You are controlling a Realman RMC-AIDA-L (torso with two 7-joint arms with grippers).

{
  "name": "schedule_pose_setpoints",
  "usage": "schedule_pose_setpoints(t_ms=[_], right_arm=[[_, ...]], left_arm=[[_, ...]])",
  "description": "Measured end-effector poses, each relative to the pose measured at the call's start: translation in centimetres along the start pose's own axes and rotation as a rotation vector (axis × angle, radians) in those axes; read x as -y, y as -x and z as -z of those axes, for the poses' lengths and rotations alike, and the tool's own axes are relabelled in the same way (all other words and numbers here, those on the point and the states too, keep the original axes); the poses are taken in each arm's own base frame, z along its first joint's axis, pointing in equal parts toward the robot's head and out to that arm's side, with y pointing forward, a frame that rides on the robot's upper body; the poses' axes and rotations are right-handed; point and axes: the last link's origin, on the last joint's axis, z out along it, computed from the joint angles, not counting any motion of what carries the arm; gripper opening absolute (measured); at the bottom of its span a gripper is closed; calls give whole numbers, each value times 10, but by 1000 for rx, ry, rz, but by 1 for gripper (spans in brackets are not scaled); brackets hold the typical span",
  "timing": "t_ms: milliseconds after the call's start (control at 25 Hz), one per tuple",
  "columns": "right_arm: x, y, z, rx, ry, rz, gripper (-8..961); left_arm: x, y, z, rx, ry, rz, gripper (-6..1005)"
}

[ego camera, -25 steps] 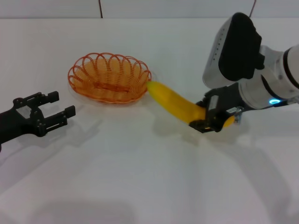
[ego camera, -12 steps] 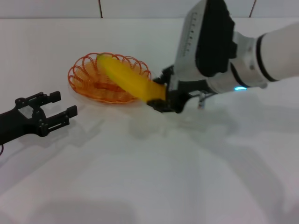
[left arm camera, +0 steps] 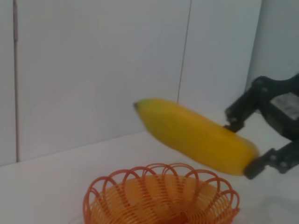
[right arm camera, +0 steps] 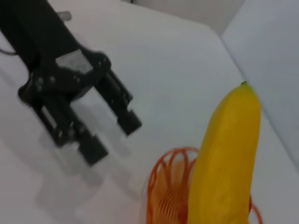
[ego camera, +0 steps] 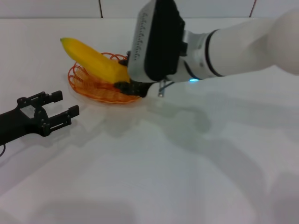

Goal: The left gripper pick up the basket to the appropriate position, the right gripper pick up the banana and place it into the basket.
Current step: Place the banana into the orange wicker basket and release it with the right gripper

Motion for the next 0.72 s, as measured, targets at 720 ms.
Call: schedule_pose_setpoints(t_ms=[720], right_arm=[[-2,10,-35,2,-33,91,577]], left_arm=[[-1,-3,-5,-5,12,-7,701]])
